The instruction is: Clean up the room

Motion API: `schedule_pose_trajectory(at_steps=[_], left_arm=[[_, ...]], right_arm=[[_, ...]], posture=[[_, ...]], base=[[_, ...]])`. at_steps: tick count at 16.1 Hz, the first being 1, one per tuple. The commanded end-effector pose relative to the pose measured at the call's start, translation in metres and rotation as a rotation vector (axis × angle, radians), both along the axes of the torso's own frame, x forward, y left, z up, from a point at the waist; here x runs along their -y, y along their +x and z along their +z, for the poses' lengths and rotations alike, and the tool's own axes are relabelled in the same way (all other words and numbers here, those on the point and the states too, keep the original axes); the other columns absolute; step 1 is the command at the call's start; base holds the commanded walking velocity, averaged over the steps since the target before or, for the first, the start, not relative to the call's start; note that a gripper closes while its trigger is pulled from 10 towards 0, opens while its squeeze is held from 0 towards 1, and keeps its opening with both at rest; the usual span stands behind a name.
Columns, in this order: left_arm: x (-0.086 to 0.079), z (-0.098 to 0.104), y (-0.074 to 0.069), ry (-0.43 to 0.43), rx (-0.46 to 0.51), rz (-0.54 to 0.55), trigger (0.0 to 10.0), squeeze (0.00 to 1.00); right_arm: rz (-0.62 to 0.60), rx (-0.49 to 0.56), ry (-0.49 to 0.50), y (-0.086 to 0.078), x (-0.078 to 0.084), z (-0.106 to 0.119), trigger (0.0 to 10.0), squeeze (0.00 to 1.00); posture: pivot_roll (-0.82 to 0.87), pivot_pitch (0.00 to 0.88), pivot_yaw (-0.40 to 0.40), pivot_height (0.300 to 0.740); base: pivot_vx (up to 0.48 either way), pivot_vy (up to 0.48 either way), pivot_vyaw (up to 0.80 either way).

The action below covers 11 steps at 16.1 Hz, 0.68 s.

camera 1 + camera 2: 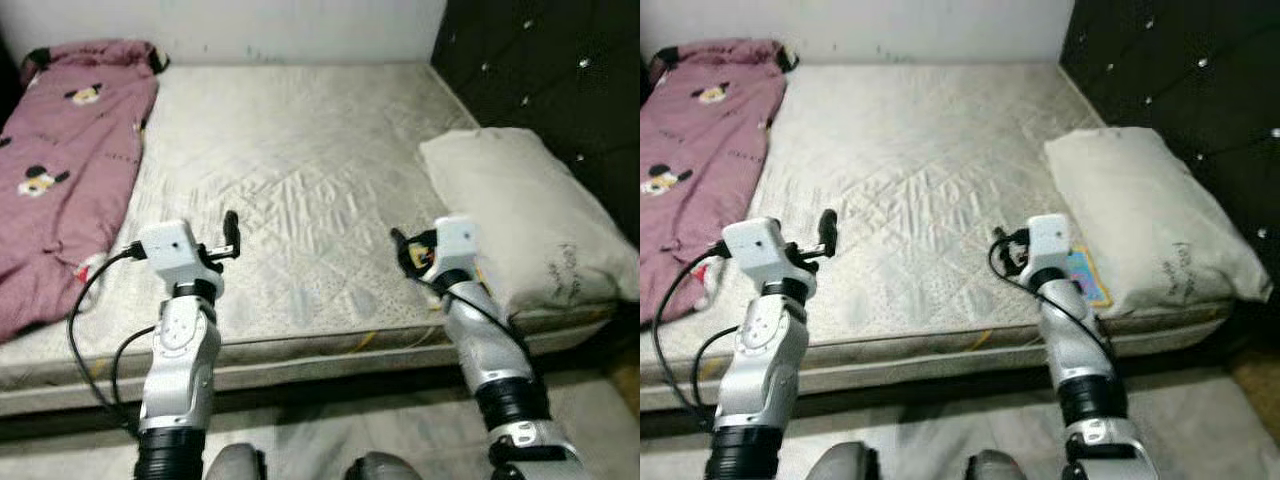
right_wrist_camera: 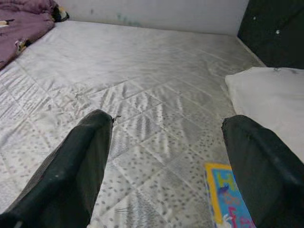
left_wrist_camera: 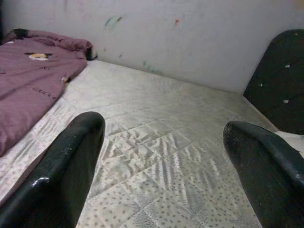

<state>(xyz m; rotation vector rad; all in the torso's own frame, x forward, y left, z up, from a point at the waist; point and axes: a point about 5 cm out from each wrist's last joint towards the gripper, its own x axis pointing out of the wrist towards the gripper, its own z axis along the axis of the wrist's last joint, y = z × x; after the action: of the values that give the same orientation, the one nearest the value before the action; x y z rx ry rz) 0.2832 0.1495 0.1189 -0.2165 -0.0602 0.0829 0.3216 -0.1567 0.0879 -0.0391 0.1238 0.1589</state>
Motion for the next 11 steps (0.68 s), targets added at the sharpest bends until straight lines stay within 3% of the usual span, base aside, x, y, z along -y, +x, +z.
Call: schedule_pose_trajectory(at_steps=[1,5,11], left_arm=[[-0.0018,-0.0005,-0.0005,0.0,-0.001,0.022,10.0,0.0],[-0.0018,0.0,-0.0003,0.0,-0.001,0.022,10.0,0.0],[0.0026,0.0051,-0.002,-0.019,0.039,-0.049,10.0,0.0]], right_arm=[[0.042,0.019,0.003,0.0007,-0.0133,0.0039,10.0,0.0],[0.041,0.014,0.006,-0.0003,-0.0137,0.0028,10.0,0.0],[0.031,0.017,0.008,0.0015,-0.0129,0.0037,10.0,0.0]], posture=[[-0.02,0.014,-0.035,0.74],[-0.02,0.02,-0.036,0.74],[-0.02,0.025,-0.031,0.74]], base=[[0.0,0.48,0.0],[0.0,0.48,0.0],[0.041,0.0,0.0]])
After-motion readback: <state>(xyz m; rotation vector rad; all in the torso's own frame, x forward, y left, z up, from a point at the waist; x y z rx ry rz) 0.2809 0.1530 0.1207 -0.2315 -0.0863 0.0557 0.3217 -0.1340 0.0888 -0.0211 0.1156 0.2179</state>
